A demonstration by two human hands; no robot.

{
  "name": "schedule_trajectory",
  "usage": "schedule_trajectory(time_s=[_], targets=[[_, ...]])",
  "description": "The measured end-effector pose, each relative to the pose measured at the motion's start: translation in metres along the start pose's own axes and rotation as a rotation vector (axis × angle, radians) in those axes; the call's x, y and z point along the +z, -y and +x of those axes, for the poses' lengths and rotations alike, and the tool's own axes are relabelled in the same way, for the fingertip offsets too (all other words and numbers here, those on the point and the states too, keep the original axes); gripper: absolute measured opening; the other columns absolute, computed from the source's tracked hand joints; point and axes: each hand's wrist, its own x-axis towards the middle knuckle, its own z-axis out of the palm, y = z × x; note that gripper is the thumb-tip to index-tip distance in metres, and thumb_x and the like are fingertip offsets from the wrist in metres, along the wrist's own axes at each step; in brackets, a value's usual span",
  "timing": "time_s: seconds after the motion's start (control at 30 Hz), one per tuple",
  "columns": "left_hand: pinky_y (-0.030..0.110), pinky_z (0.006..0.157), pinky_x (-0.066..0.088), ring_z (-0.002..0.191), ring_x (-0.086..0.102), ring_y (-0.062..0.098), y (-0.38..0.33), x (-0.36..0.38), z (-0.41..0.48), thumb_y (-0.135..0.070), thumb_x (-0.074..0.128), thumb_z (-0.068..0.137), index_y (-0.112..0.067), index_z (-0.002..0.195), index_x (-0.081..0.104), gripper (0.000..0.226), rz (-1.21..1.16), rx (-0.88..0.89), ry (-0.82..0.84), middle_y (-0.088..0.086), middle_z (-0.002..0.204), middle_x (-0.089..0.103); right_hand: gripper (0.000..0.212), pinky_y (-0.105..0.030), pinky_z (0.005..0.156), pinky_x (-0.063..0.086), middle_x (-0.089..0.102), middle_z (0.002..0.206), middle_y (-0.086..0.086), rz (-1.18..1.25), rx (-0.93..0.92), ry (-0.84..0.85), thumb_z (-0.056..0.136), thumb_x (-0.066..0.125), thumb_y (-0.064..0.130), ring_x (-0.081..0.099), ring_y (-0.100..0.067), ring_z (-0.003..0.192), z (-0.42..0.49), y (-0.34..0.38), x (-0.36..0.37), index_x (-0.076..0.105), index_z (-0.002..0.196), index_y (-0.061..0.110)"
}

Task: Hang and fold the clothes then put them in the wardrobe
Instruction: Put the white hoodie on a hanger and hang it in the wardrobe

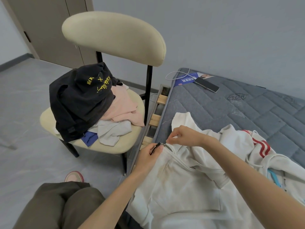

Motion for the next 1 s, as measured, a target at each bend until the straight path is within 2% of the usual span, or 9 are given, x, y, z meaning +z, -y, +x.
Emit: schedule_trajectory(time_s=[0.07, 0.13, 0.2, 0.27, 0.43, 0.53, 0.7, 0.93, 1.0], targets=[[0.005, 0.063, 0.040, 0.076, 0.057, 0.003, -0.001, 0.000, -0.001, -0.021, 0.059, 0.093, -0.010, 0.094, 0.067, 0.014, 0.002, 0.002, -0.001, -0.001, 0.086, 0.066, 0.018, 0.000, 0.065, 0.037, 0.059, 0.080, 0.018, -0.016, 0.001, 0.014, 0.090, 0.063, 0.027, 0.053, 0.018, 0.068, -0.001, 0.000, -0.001, 0.074, 0.095, 0.014], [0.006, 0.065, 0.041, 0.078, 0.057, 0.005, -0.003, 0.000, -0.001, -0.020, 0.058, 0.093, -0.010, 0.095, 0.067, 0.014, -0.002, -0.003, 0.003, 0.001, 0.089, 0.066, 0.015, -0.003, 0.068, 0.039, 0.060, 0.082, 0.018, -0.027, -0.001, 0.039, 0.090, 0.062, 0.025, 0.055, 0.011, 0.074, -0.002, 0.001, -0.003, 0.074, 0.094, 0.016], [0.006, 0.065, 0.041, 0.079, 0.057, 0.006, -0.004, 0.000, -0.002, -0.020, 0.058, 0.093, -0.010, 0.096, 0.067, 0.015, 0.009, 0.002, 0.023, 0.002, 0.090, 0.065, 0.015, -0.012, 0.078, 0.044, 0.063, 0.088, 0.013, -0.045, -0.007, 0.065, 0.091, 0.060, 0.023, 0.058, -0.001, 0.085, -0.004, 0.002, -0.004, 0.074, 0.094, 0.017], [0.005, 0.064, 0.040, 0.077, 0.056, 0.004, -0.005, 0.000, -0.002, -0.021, 0.057, 0.094, -0.011, 0.097, 0.067, 0.015, 0.023, 0.003, 0.042, 0.001, 0.090, 0.065, 0.016, -0.027, 0.087, 0.048, 0.065, 0.094, 0.005, -0.076, -0.013, 0.081, 0.091, 0.059, 0.023, 0.060, -0.014, 0.093, -0.004, 0.003, -0.004, 0.074, 0.094, 0.017], [0.005, 0.068, 0.043, 0.081, 0.059, 0.001, -0.008, -0.001, -0.003, -0.021, 0.056, 0.094, -0.015, 0.100, 0.067, 0.014, -0.007, -0.028, 0.080, -0.002, 0.094, 0.067, 0.020, -0.040, 0.091, 0.048, 0.067, 0.101, -0.007, -0.114, -0.009, 0.096, 0.091, 0.059, 0.024, 0.060, -0.025, 0.097, -0.007, 0.002, -0.007, 0.073, 0.096, 0.012], [0.002, 0.069, 0.043, 0.085, 0.060, 0.000, -0.011, 0.000, -0.003, -0.021, 0.056, 0.094, -0.026, 0.094, 0.065, 0.011, -0.005, -0.031, 0.096, -0.011, 0.091, 0.067, 0.020, -0.040, 0.087, 0.047, 0.067, 0.099, -0.012, -0.113, -0.033, 0.104, 0.091, 0.059, 0.023, 0.060, -0.028, 0.093, -0.008, 0.002, -0.005, 0.073, 0.096, 0.010], [0.002, 0.068, 0.042, 0.084, 0.059, 0.001, -0.015, -0.003, -0.003, -0.018, 0.055, 0.094, -0.029, 0.091, 0.063, 0.014, 0.025, -0.018, 0.130, -0.012, 0.090, 0.066, 0.020, -0.039, 0.082, 0.047, 0.065, 0.099, -0.017, -0.070, -0.050, 0.095, 0.091, 0.060, 0.022, 0.052, -0.016, 0.079, -0.010, 0.002, -0.006, 0.072, 0.095, 0.007], [0.001, 0.066, 0.039, 0.079, 0.056, -0.004, -0.017, -0.005, -0.001, -0.014, 0.054, 0.095, -0.014, 0.103, 0.065, 0.014, 0.112, 0.003, 0.209, -0.009, 0.089, 0.064, 0.020, -0.022, 0.072, 0.041, 0.057, 0.085, -0.004, -0.032, -0.039, 0.120, 0.092, 0.060, 0.024, 0.049, -0.012, 0.075, -0.013, 0.004, -0.005, 0.071, 0.095, 0.008], [0.001, 0.067, 0.039, 0.079, 0.056, -0.003, -0.017, -0.005, -0.002, -0.015, 0.054, 0.095, -0.015, 0.103, 0.065, 0.014, 0.104, -0.006, 0.220, -0.008, 0.090, 0.064, 0.019, -0.017, 0.069, 0.039, 0.056, 0.083, 0.000, -0.039, -0.041, 0.115, 0.092, 0.060, 0.024, 0.048, -0.008, 0.072, -0.014, 0.004, -0.006, 0.071, 0.094, 0.008]])
